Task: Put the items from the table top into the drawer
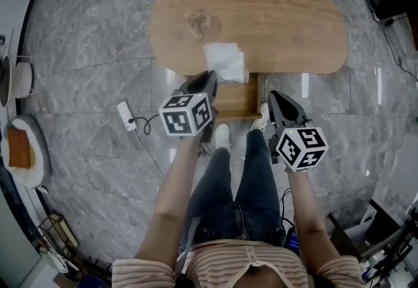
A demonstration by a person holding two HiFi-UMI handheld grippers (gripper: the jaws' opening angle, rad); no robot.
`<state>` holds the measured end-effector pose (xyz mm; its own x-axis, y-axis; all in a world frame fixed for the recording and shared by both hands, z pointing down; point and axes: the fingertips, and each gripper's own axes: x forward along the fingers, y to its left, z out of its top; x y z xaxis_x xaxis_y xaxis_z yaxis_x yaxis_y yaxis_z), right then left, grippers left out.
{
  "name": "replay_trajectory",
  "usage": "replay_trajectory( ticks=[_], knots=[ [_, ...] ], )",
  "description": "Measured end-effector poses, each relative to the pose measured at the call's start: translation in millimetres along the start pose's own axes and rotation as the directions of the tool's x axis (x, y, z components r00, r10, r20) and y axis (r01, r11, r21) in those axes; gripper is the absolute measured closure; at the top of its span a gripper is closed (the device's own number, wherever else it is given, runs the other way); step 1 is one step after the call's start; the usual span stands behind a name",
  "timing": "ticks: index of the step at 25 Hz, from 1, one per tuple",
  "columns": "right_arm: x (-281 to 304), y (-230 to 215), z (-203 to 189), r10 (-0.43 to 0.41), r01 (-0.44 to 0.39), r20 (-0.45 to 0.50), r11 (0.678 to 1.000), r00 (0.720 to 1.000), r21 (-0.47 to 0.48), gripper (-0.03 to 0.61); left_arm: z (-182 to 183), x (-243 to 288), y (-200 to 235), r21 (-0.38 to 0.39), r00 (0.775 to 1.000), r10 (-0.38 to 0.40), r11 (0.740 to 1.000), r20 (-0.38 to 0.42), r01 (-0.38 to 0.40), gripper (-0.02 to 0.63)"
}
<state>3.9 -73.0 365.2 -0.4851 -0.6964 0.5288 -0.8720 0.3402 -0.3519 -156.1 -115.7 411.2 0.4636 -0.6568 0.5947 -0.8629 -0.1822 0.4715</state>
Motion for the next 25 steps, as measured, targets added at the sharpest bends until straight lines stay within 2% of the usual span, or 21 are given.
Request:
replay_trajectory(
  ticks=[10,19,25],
  knots=[
    [-20.0,4.8,-50.2,-0.062,0.064,-0.054,0.997,0.997,0.042,0.569,-67.2,-5.2,5.0,-0.008,0.996,-0.014,1.0,-0.084,0.013,0.571],
    [-25.3,-16.8,-95.6,-0.068,0.075,-0.092,0.995,0.993,0.073,0.569,-121.1,22.4,1.3,-0.006,0.995,0.007,1.0,-0.102,-0.008,0.571],
    [-27.1,-37.4,-146.2,-0.045,0.055,-0.143,0.996,0.989,0.066,0.569,-171.5,50.4,3.8,-0.019,0.993,0.039,0.999,-0.115,-0.042,0.571]
  ],
)
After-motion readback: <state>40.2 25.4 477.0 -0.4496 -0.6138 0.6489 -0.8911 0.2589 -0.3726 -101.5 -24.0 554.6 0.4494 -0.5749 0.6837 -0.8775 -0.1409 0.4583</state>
